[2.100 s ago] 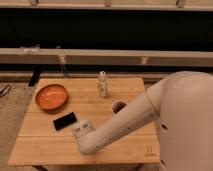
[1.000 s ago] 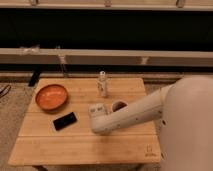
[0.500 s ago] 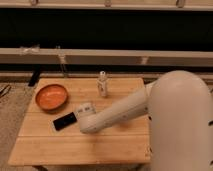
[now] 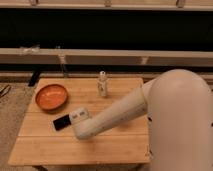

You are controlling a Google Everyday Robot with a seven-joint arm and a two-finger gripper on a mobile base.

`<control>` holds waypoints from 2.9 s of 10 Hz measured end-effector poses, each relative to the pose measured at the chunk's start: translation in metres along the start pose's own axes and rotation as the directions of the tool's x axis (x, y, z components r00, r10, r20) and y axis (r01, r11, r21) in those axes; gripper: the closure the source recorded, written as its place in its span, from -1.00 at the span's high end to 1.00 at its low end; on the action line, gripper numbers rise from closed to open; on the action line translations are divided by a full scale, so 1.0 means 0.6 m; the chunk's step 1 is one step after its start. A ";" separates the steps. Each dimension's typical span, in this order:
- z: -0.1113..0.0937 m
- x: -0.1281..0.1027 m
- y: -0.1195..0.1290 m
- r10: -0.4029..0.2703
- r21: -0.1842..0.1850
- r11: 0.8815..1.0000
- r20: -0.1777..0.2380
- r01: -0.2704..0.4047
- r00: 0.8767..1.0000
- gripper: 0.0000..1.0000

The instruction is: Wipe the white sponge on the table

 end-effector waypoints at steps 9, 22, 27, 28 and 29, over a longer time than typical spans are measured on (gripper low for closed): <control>-0.050 -0.104 0.071 -0.033 -0.033 0.999 0.054 0.035 0.998 -1.00; 0.017 0.037 0.167 0.176 -0.160 0.970 -0.066 -0.184 0.982 0.45; 0.008 0.028 0.108 0.157 -0.085 0.983 -0.043 -0.160 0.987 0.60; 0.004 0.026 0.102 0.154 -0.072 0.985 -0.036 -0.157 0.987 0.60; 0.000 0.026 0.096 0.153 -0.057 0.986 -0.027 -0.155 0.988 0.60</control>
